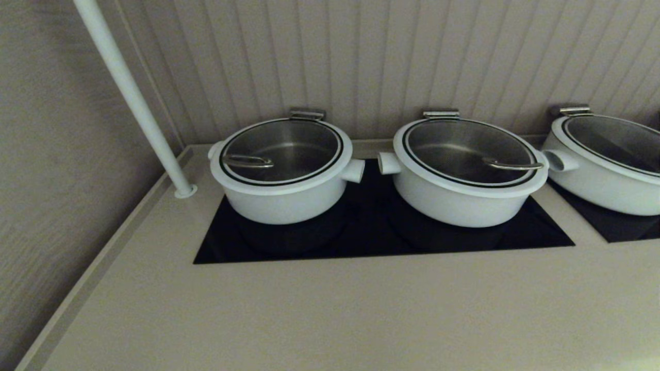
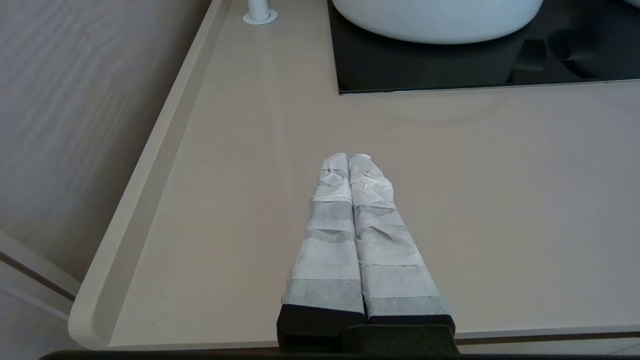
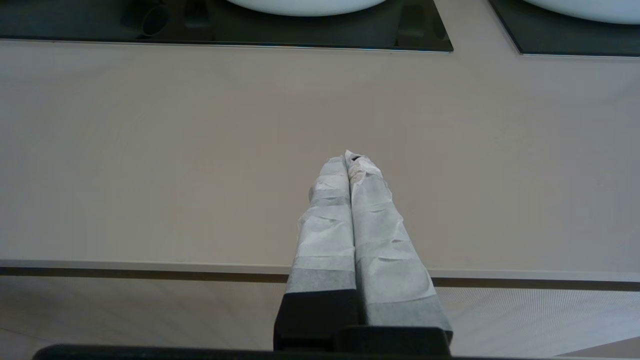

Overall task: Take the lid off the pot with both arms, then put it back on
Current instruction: Open the food pot lid a small opening with the left arm

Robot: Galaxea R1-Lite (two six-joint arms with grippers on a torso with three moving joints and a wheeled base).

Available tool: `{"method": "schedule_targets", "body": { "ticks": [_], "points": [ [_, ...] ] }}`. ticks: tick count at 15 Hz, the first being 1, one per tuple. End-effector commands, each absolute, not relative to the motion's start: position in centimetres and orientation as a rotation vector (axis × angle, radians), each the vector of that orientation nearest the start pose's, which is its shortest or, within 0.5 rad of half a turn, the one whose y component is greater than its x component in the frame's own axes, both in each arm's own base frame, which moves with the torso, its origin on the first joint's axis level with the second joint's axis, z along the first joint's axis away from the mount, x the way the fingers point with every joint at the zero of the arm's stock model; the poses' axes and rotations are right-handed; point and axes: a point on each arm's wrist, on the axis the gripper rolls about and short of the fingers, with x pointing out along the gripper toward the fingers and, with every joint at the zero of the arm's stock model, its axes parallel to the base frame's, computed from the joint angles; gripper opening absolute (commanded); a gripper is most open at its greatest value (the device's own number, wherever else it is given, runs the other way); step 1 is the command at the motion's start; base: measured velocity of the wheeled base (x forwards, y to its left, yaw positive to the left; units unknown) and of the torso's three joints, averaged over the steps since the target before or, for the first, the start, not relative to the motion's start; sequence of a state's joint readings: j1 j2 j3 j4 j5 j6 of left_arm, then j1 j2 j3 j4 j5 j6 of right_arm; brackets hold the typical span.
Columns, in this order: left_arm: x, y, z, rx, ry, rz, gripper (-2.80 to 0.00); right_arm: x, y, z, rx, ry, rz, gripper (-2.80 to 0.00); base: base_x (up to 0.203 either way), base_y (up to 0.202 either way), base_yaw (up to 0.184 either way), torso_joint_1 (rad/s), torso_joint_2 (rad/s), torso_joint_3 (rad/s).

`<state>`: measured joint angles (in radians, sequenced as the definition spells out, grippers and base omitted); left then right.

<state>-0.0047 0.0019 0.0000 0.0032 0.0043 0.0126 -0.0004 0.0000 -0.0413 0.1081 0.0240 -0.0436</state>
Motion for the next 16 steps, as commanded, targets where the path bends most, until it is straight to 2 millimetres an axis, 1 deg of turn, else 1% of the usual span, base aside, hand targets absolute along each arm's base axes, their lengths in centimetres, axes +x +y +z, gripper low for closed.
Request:
{"method": "schedule_targets", "body": {
  "ticks": [1,16],
  "points": [
    [-2.27,0.02,7.52,0.012,0.005,0.000,-2.80,-2.62,0.06,7.58,-0.044,0.068,0.026,-2.80,0.000,0.000,0.000,0.000,0.00,0.000],
    [-2.27,0.01,7.52,0.016,0.005,-0.003,-2.80,-2.62,0.06,7.58,-0.044,0.068,0.026,-2.80,0.000,0.000,0.000,0.000,0.00,0.000]
  ]
}}
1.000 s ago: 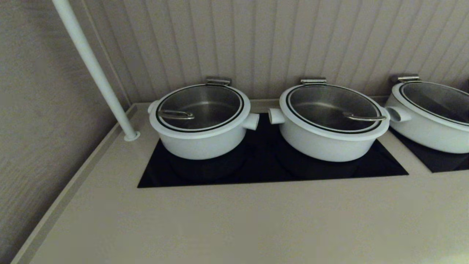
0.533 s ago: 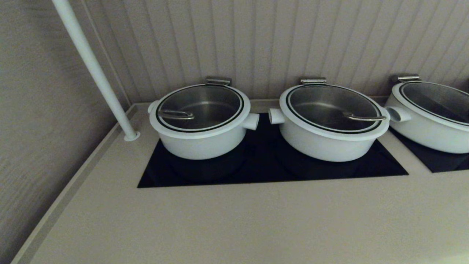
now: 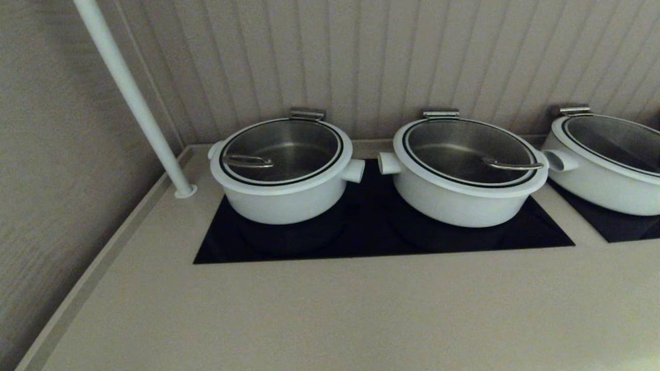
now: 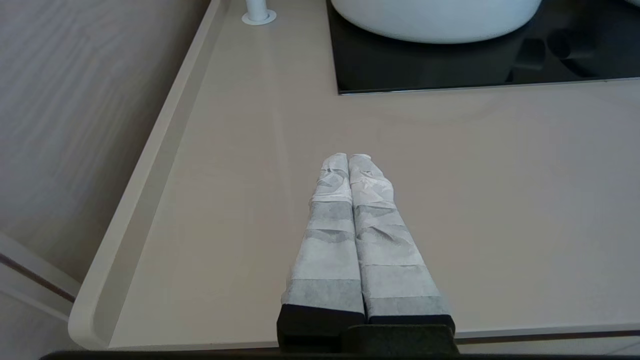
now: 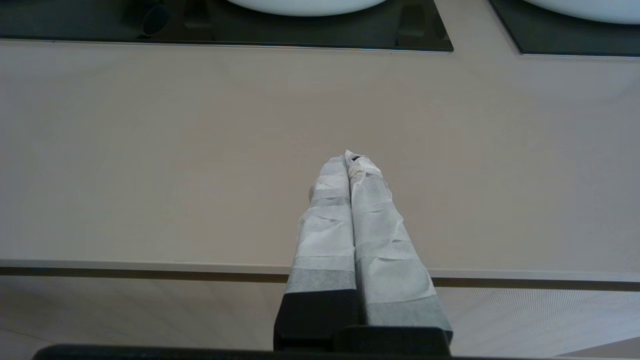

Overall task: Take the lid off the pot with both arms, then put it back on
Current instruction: Open the food pot lid a small opening with the left arm

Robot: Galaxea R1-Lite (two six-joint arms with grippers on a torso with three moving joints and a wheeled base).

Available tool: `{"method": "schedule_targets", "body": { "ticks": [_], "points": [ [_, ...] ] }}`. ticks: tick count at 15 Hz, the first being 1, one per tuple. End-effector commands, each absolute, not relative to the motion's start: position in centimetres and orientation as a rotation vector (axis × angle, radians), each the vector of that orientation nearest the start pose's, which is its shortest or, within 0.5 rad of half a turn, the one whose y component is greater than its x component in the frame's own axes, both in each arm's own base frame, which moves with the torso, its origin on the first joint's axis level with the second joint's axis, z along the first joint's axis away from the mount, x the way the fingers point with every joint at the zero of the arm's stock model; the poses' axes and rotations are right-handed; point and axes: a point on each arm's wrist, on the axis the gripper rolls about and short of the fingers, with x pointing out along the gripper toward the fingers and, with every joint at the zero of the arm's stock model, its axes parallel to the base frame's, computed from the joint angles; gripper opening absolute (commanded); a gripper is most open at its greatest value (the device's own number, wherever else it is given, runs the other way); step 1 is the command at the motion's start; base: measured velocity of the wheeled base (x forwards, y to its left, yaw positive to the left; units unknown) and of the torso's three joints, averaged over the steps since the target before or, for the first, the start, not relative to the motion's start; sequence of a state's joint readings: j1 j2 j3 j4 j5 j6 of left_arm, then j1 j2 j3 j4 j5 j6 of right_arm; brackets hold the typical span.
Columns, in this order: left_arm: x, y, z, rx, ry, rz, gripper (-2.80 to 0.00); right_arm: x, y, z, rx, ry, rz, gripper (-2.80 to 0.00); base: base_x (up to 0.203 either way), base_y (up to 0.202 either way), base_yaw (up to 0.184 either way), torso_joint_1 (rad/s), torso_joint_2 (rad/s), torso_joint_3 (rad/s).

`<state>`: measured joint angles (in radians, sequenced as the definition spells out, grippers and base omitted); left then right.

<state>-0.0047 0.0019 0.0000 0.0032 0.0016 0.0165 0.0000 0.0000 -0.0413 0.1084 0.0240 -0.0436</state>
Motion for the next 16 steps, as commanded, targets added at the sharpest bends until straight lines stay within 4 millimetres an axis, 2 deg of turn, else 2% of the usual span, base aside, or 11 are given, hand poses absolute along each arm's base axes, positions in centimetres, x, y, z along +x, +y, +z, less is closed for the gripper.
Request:
{"method": "schedule_targets", "body": {
  "ticks": [1,11,16],
  "points": [
    [-2.27,0.02,7.52,0.015,0.005,-0.002,-2.80,-2.62,0.06,7.58,-0.044,0.068,0.026,-2.80,0.000,0.000,0.000,0.000,0.00,0.000],
    [-2.27,0.00,7.52,0.028,0.005,-0.008,-2.80,-2.62,0.06,7.58,-0.044,0.068,0.026,-2.80,0.000,0.000,0.000,0.000,0.00,0.000],
    [-2.29,-0.08,7.56,0.125,0.003,-0.044,-2.80,-2.62,0.06,7.58,-0.044,0.068,0.026,-2.80,0.000,0.000,0.000,0.000,0.00,0.000]
  ]
}}
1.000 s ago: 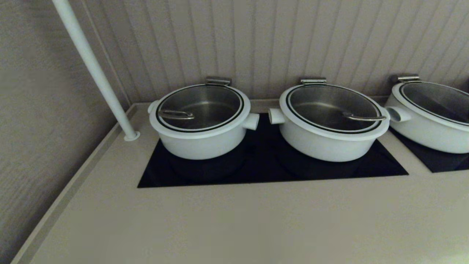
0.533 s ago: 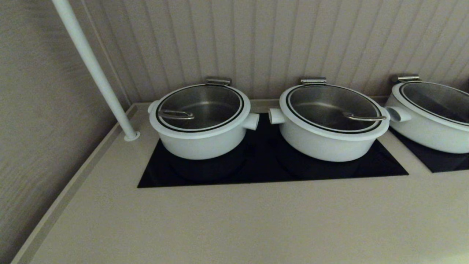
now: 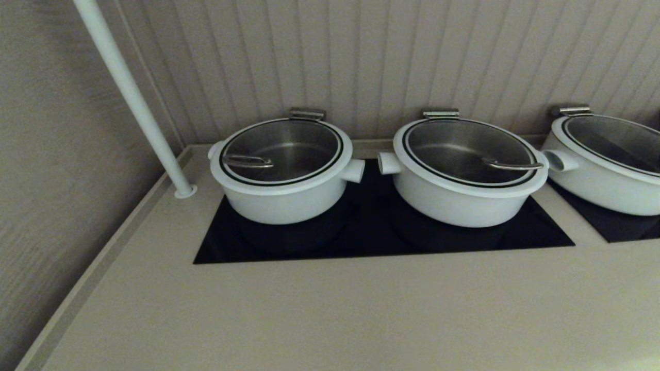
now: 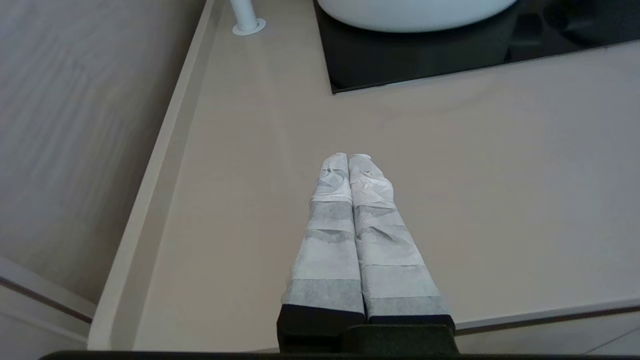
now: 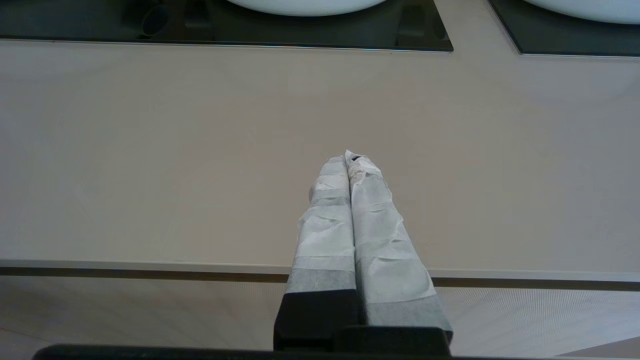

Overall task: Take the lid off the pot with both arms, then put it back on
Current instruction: Open the food pot lid a small opening with the left arm

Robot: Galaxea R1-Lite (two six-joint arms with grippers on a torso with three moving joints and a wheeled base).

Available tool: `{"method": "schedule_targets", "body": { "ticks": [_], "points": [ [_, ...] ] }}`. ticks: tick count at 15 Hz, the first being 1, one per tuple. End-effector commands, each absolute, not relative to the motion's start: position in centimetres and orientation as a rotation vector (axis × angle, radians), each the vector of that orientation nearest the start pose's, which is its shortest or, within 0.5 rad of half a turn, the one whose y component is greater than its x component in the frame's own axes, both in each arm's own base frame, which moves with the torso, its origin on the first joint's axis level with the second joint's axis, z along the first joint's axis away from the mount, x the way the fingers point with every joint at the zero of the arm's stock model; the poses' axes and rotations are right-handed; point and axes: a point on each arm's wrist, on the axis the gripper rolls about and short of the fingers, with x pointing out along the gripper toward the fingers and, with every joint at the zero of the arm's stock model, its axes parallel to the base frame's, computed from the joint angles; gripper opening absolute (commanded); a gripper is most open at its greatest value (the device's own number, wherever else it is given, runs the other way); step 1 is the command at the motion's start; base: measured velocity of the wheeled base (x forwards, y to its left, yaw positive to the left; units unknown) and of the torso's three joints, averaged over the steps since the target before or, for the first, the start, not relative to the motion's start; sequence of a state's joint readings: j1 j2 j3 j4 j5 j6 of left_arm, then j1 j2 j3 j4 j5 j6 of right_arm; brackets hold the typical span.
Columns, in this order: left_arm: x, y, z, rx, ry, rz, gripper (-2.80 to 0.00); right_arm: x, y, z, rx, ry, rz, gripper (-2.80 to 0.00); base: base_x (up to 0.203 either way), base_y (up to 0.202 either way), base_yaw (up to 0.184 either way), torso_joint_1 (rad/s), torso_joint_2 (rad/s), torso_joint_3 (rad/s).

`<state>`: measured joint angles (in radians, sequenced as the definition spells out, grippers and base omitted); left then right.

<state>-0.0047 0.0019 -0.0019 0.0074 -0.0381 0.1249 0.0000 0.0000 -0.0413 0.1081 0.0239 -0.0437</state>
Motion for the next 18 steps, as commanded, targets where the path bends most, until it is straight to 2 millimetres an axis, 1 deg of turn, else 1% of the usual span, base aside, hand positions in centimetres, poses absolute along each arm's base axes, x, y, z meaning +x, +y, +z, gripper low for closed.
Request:
{"method": "schedule_targets", "body": {
  "ticks": [1,3,6,9,13,16,18],
  "points": [
    [-2.3,-0.1,7.6,0.139,0.003,-0.046,-2.80,-2.6,0.1,7.6,-0.044,0.068,0.026,-2.80,0.000,0.000,0.000,0.000,0.00,0.000],
    [-2.5,-0.1,8.3,0.147,-0.022,-0.068,-2.80,-2.6,0.1,7.6,-0.044,0.068,0.026,-2.80,0.000,0.000,0.000,0.000,0.00,0.000],
    [-2.4,-0.4,10.2,0.145,-0.020,-0.181,-2.80,-2.6,0.1,7.6,-0.044,0.068,0.026,-2.80,0.000,0.000,0.000,0.000,0.00,0.000],
    [-1.2,-0.5,13.6,0.137,0.030,-0.259,-2.80,-2.6,0.1,7.6,-0.044,0.068,0.026,-2.80,0.000,0.000,0.000,0.000,0.00,0.000],
    [1.9,-0.8,18.6,0.121,0.089,-0.390,-2.80,-2.6,0.1,7.6,-0.044,0.068,0.026,-2.80,0.000,0.000,0.000,0.000,0.00,0.000],
    [4.6,-1.2,20.9,0.112,0.136,-0.487,-2.80,-2.6,0.1,7.6,-0.044,0.068,0.026,-2.80,0.000,0.000,0.000,0.000,0.00,0.000],
    [6.3,-1.3,21.5,0.108,0.151,-0.513,-2.80,-2.6,0.1,7.6,-0.044,0.068,0.026,-2.80,0.000,0.000,0.000,0.000,0.00,0.000]
  ]
}}
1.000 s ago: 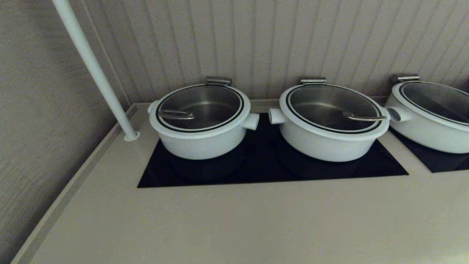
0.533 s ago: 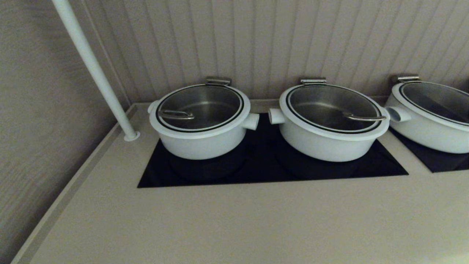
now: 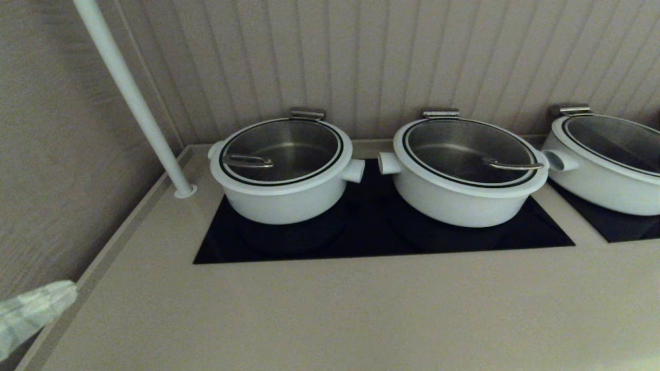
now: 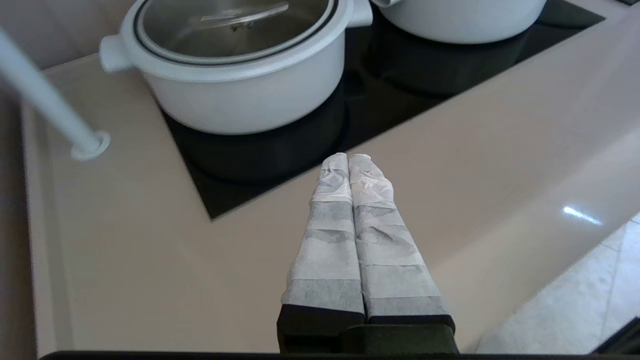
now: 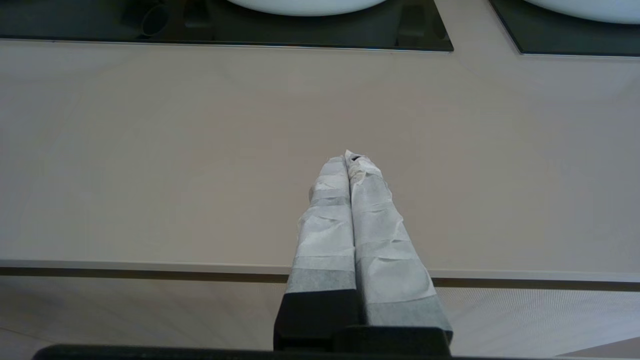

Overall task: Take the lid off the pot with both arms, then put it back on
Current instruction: Open the food pot lid a small opening with the left arm

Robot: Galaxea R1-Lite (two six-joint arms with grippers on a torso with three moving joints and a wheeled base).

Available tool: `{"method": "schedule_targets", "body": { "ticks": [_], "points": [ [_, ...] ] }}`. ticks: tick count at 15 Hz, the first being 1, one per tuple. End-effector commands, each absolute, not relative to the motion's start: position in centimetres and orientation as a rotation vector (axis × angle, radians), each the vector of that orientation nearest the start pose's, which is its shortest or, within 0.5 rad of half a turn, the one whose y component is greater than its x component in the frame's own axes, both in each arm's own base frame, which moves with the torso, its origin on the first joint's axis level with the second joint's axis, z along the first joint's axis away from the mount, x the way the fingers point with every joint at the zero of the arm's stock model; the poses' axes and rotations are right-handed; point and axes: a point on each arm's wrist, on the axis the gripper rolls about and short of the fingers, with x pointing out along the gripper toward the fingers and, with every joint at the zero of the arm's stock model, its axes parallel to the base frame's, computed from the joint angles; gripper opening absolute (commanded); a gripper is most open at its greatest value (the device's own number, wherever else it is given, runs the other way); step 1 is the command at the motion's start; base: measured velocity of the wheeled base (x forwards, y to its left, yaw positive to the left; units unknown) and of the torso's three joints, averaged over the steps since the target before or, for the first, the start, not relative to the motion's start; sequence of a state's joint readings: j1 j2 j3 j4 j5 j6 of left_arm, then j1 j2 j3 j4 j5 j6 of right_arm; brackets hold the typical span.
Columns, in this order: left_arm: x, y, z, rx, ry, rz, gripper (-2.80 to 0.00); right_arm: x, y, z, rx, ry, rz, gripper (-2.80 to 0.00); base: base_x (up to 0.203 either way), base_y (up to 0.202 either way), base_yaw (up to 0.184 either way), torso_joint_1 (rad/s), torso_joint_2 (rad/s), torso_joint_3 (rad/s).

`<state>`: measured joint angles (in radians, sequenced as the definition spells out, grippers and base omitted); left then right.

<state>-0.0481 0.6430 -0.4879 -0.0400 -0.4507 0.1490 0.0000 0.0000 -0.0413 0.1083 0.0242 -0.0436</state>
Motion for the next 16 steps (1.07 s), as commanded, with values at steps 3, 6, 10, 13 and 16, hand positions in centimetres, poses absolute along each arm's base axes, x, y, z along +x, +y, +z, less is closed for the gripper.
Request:
{"method": "schedule_targets", "body": {
  "ticks": [3,6,10,13,16],
  "points": [
    [7.6,-1.6,21.3,0.100,0.186,-0.551,-2.80,-2.6,0.1,7.6,-0.044,0.067,0.026,-2.80,0.000,0.000,0.000,0.000,0.00,0.000],
    [9.2,-2.0,20.9,0.091,0.233,-0.578,-2.80,-2.6,0.1,7.6,-0.044,0.068,0.026,-2.80,0.000,0.000,0.000,0.000,0.00,0.000],
    [12.8,-2.5,20.6,0.091,0.224,-0.590,-2.80,-2.6,0.1,7.6,-0.044,0.068,0.026,-2.80,0.000,0.000,0.000,0.000,0.00,0.000],
    [15.0,-3.4,20.1,0.089,0.252,-0.632,-2.80,-2.6,0.1,7.6,-0.044,0.067,0.026,-2.80,0.000,0.000,0.000,0.000,0.00,0.000],
    [17.2,-4.2,19.4,0.086,0.246,-0.653,-2.80,-2.6,0.1,7.6,-0.044,0.068,0.026,-2.80,0.000,0.000,0.000,0.000,0.00,0.000]
  ]
}}
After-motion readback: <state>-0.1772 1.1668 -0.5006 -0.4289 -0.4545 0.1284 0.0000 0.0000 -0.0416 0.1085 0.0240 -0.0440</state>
